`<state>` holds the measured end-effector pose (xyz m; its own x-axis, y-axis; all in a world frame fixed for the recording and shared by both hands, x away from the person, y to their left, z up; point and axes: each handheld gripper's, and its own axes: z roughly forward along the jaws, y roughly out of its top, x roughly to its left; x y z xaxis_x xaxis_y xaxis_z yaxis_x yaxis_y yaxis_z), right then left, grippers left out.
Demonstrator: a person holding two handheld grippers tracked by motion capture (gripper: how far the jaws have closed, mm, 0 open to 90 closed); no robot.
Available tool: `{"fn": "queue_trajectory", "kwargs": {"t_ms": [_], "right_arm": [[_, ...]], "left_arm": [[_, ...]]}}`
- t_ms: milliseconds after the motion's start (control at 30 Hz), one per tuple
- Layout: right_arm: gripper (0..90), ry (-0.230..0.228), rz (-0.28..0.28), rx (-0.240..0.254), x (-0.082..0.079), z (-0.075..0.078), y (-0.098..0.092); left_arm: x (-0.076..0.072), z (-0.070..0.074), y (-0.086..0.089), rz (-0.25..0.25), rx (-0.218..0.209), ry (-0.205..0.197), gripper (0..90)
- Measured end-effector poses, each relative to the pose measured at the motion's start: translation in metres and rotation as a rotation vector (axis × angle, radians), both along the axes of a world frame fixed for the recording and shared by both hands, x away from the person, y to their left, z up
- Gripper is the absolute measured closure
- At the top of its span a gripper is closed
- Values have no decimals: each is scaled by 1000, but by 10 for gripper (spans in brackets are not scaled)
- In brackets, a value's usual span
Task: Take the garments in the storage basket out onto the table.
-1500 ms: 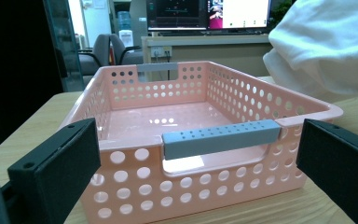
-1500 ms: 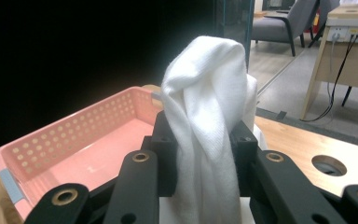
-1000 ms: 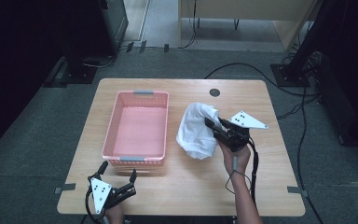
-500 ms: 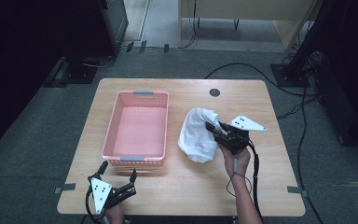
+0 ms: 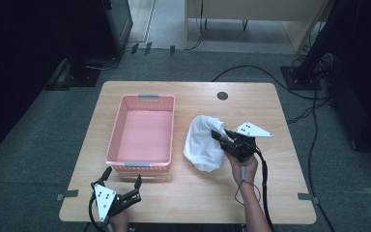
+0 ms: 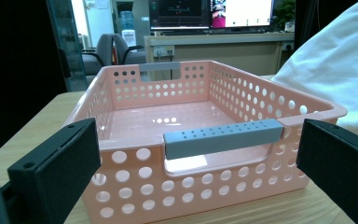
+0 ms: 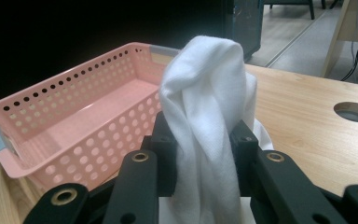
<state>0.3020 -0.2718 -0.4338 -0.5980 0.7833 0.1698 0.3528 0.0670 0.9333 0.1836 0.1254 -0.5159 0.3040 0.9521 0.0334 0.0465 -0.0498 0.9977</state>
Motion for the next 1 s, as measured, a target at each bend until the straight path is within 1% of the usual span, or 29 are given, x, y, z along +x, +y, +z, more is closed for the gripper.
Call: {"fn": "queue_trajectory", "kwargs": {"t_ms": [100, 300, 433, 467, 500, 567, 600, 633, 700, 733, 800, 900, 933, 1000], "right_arm": [[702, 3, 8, -11, 0, -2, 1], [691, 15, 14, -14, -2, -6, 0], [668, 41, 23, -12, -4, -11, -4], [668, 41, 23, -12, -4, -11, -4], [661, 57, 34, -15, -5, -13, -6], [657, 60, 35, -17, -5, -14, -6], [657, 74, 35, -24, -6, -16, -7], [638, 74, 36, -25, -6, -16, -8], [631, 78, 35, -27, -7, -17, -8], [631, 88, 28, -33, -9, -21, -9], [601, 90, 29, -32, -10, -23, -10], [585, 97, 26, -30, -11, -24, -11], [541, 97, 27, -34, -12, -25, -12], [537, 102, 29, -37, -13, -26, -12]], "left_arm": [[0, 0, 0, 3, 0, -3, 0], [0, 0, 0, 5, -2, -1, 0], [0, 0, 0, 4, 2, -1, 0], [0, 0, 0, 4, 2, -1, 0], [0, 0, 0, 5, 4, -2, 0], [0, 0, 0, 6, -1, -4, 0], [0, 0, 0, 6, -1, -4, 0], [0, 0, 0, 5, 0, -5, 0], [0, 0, 0, 4, 3, -6, 0], [0, 0, 0, 4, 3, -6, 0], [0, 0, 0, 2, 3, -4, 0], [0, 0, 0, 1, 1, -4, 0], [0, 0, 0, 0, 0, -4, 0], [0, 0, 0, -2, 1, -4, 0]]}}
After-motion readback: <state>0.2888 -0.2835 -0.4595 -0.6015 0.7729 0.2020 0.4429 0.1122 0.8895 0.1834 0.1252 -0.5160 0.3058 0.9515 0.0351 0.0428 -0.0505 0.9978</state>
